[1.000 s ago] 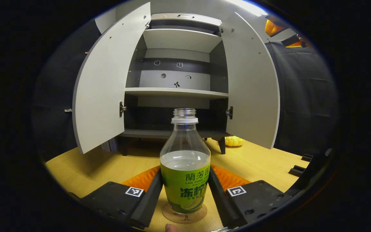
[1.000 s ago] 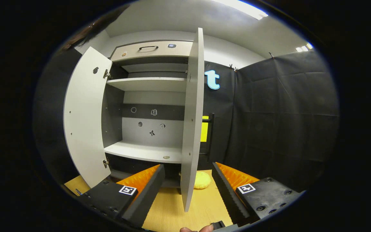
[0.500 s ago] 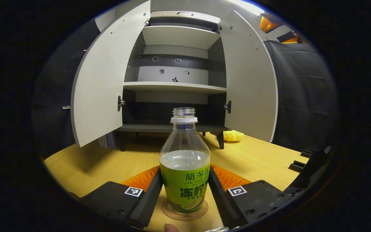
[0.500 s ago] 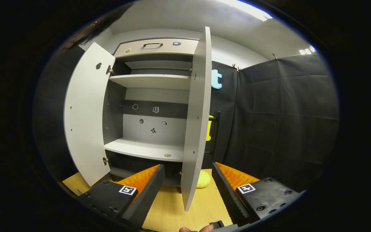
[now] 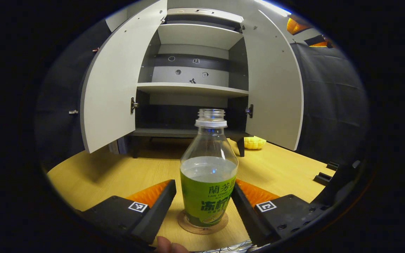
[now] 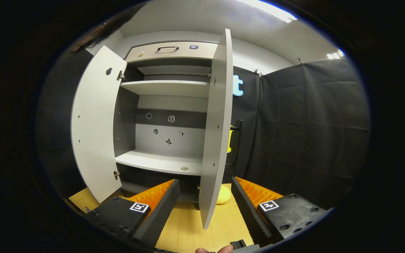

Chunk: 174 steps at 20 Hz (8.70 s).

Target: Grasp the bottle in the cabinet with the left hand and place it on the coaster, then close the right door with the right hand and the left door with the left hand.

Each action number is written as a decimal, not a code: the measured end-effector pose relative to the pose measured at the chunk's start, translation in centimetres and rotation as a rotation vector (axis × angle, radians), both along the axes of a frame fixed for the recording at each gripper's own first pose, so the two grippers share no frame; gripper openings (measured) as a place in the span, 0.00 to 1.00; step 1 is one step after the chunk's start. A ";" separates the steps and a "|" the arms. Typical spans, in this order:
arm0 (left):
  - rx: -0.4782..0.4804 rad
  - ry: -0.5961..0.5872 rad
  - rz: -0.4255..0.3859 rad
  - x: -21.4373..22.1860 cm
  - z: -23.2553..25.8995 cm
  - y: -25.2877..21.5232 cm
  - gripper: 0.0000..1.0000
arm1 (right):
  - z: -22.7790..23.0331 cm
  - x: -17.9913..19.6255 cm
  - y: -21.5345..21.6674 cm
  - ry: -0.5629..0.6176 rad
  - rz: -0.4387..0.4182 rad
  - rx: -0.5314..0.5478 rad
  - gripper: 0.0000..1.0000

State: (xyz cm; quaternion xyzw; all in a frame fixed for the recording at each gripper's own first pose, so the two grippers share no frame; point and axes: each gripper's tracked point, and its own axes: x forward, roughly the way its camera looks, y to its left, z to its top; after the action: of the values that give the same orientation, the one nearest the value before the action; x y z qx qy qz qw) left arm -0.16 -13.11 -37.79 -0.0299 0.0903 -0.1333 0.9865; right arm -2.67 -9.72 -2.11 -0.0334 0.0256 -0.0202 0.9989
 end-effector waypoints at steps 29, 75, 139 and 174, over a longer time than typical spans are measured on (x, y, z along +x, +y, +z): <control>-0.004 -0.132 0.231 -2.3 29.2 12.3 0.95 | 2.9 4.4 -8.3 -0.070 -0.109 0.137 0.97; 0.027 -0.161 0.399 -2.7 32.9 22.4 0.95 | 3.5 19.1 9.6 -0.052 0.177 0.191 0.97; 0.076 -0.172 0.236 8.6 35.2 19.9 0.90 | 5.2 10.8 1.6 -0.064 0.072 0.143 0.97; 0.087 -0.187 0.136 12.9 37.0 12.3 1.00 | 3.4 8.5 -6.9 -0.031 -0.070 0.170 0.97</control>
State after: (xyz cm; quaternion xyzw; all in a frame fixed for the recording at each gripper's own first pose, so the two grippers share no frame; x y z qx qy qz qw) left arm 12.70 -0.80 -0.77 0.0195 0.0015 -0.0643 0.9977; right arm 5.84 -16.65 1.33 0.0529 0.0131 -0.0532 0.9971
